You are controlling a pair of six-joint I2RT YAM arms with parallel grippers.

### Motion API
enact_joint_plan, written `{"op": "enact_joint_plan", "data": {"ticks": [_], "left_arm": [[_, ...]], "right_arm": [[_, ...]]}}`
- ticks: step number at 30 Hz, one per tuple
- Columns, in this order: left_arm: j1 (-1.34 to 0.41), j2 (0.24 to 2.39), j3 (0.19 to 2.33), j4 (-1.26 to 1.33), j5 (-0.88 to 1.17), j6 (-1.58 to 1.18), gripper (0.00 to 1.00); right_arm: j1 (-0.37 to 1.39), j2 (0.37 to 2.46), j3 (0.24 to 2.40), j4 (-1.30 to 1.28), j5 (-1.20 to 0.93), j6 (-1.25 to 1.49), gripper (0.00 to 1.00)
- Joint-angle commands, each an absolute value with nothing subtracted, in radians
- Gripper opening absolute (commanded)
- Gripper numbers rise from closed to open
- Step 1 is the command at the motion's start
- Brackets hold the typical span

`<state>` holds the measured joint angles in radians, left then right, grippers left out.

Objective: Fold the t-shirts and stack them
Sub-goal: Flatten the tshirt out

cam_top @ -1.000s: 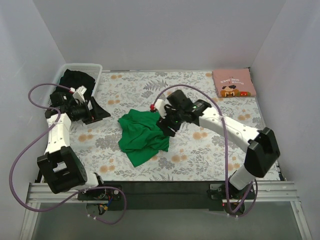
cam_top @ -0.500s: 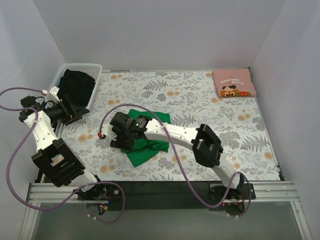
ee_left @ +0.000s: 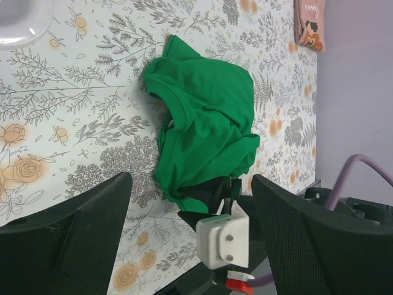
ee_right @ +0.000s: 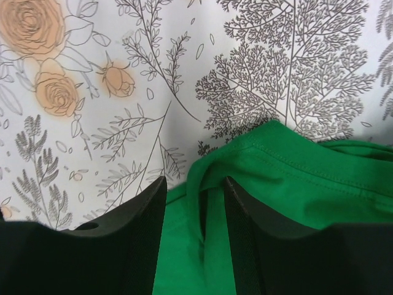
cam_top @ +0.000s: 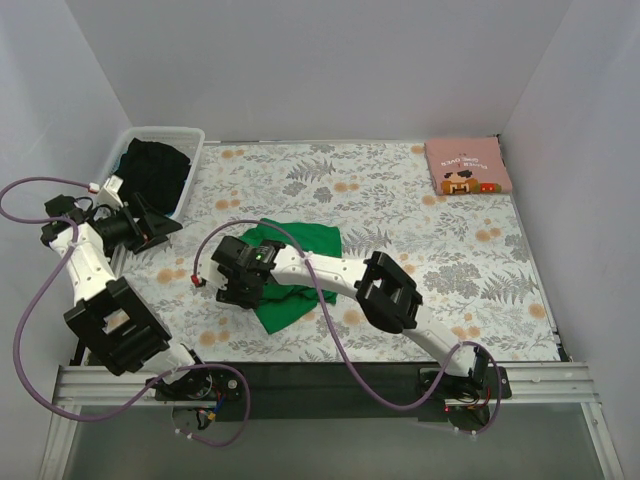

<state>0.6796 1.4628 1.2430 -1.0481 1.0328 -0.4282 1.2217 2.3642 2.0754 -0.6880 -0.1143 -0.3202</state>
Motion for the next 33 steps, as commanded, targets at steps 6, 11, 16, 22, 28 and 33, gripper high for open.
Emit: {"op": "enact_joint_plan", "data": {"ticks": [6, 11, 16, 22, 28, 33], "left_arm": [[0.686, 1.393, 1.230, -1.144, 1.095, -0.282, 0.79], [0.686, 1.361, 1.201, -1.140, 1.089, -0.252, 0.78], [0.660, 1.365, 1.190, -1.098, 1.085, -0.273, 0.76], [0.484, 1.325, 1.134, -0.990, 0.980, -0.339, 0.72], [0.157, 1.284, 1.019, -0.838, 0.776, -0.376, 0.68], [-0.136, 1.336, 0.925, -0.746, 0.587, -0.388, 0.72]], "right_arm": [[1.221, 2.415, 2.132, -0.699, -0.091, -0.310, 0.28], [1.201, 2.304, 2.071, -0.698, -0.098, -0.296, 0.01], [1.094, 2.087, 2.023, -0.699, -0.167, -0.246, 0.01], [0.835, 1.821, 1.849, -0.695, -0.362, -0.201, 0.01], [0.550, 1.533, 1.446, -0.692, -0.332, -0.258, 0.01], [0.281, 1.390, 1.181, -0.701, -0.292, -0.340, 0.01]]}}
